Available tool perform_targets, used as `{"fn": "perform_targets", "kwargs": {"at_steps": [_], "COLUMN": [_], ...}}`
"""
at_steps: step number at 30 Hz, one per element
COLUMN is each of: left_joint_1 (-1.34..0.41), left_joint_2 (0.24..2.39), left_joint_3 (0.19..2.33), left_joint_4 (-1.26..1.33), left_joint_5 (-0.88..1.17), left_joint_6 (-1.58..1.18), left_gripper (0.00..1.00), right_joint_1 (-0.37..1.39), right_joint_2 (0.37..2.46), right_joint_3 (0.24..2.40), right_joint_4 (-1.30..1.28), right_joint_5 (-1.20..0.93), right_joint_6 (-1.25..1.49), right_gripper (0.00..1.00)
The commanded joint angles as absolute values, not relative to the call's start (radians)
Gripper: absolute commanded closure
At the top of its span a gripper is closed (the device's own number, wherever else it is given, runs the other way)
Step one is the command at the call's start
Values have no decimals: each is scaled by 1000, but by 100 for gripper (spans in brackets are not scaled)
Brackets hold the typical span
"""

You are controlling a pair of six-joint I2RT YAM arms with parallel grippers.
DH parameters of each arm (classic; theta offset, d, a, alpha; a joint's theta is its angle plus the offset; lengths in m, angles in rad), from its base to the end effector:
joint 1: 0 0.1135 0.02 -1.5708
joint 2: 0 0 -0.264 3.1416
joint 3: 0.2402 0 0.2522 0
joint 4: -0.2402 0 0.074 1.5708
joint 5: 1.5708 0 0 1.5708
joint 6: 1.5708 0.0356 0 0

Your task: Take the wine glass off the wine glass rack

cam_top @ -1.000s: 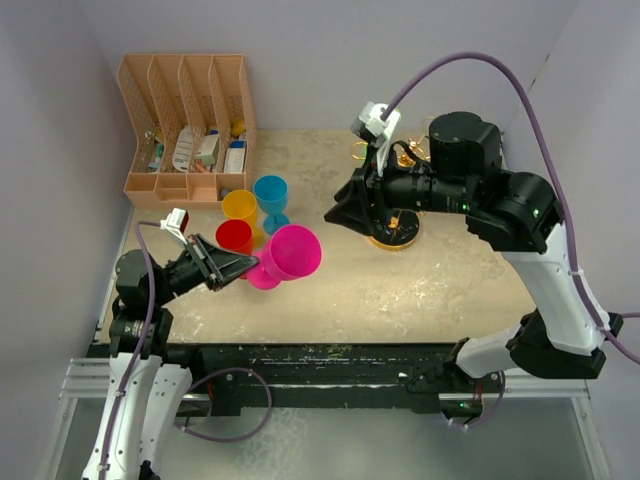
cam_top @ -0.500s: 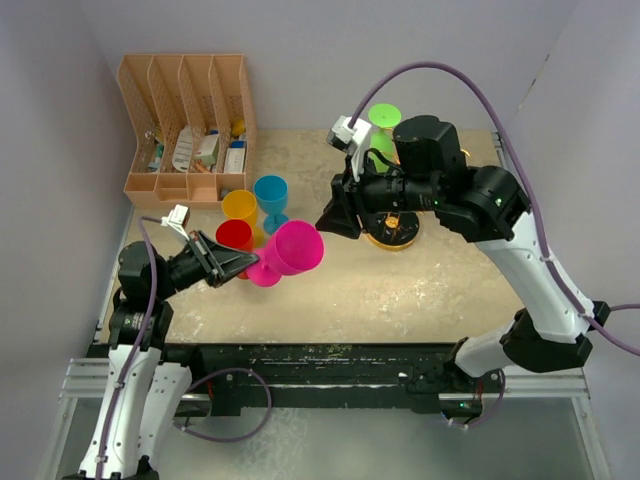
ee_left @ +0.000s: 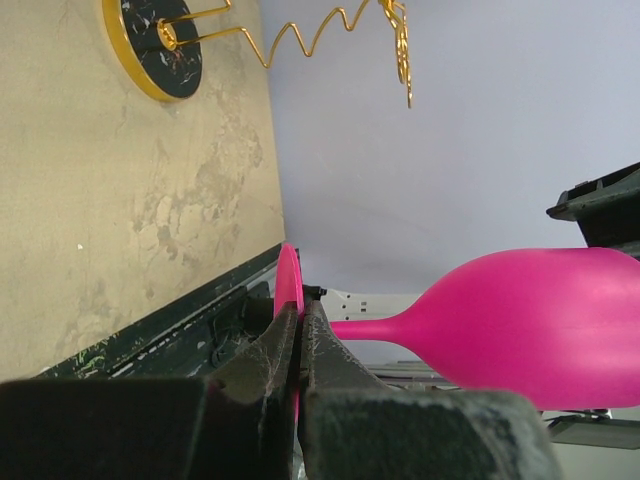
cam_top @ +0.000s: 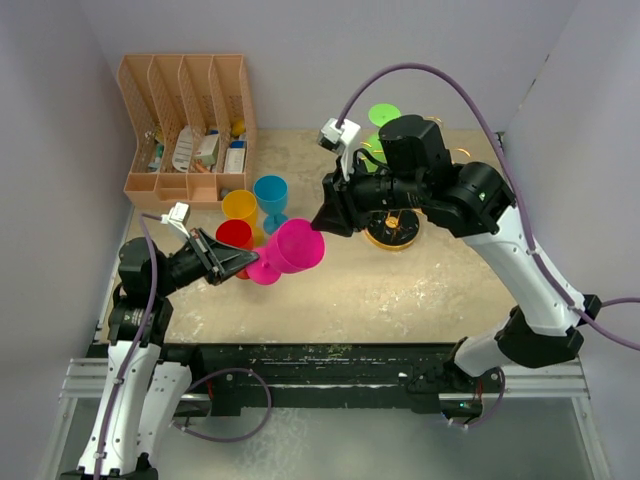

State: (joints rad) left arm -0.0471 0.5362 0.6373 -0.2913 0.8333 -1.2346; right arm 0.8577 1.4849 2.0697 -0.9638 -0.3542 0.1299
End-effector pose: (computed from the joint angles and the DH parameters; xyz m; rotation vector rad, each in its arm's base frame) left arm 0.1255 -0.0323 0.3143 -0.4849 1.9533 -1.6040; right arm 0.1661 0.2110 0.5220 -0.9596 1.8223 0.9793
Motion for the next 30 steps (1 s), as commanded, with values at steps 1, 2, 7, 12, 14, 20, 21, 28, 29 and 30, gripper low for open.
{"fn": "perform_targets", "kwargs": {"at_steps": [1,2,7,12,14,20,21,28,29,30], "left_joint_1": [-46,-46,-46,-46,-46,-46,-46,-46,-46,-46], "left_joint_2": [537,540,543,542,539,528,529,476,469,462], "left_joint_3": [686,686,688,690,694,861,917,1140,1148,1153], "left_joint_4": [-257,-257,-259,-260,-271,-631,-725,-970,-977,-986], "left_joint_5": [834,833,833,834,831,599,481,126,114,104], "left_joint_6": [-1214,-1214,-1209,-1210,-1202,-977,-927,-792,-789,-786], "left_gripper": [100,100,100,100,100,39,34,28,28,28], "right_joint_1": [869,872,897,929,930,930,930,930,930,930], "right_joint_2": [1496,1499,1524,1565,1572,1602,1612,1707,1729,1753], "right_joint_3": [2066,2068,2076,2113,2125,2157,2163,2190,2199,2209], "right_joint_4": [-937,-939,-944,-970,-974,-997,-1002,-1002,-1007,-1013], "right_joint_5": [-350,-349,-347,-310,-281,-201,-182,-113,-80,-42], "right_joint_6": [148,149,147,148,153,177,179,174,174,177], "right_gripper": [65,65,67,94,100,100,100,100,100,100]}}
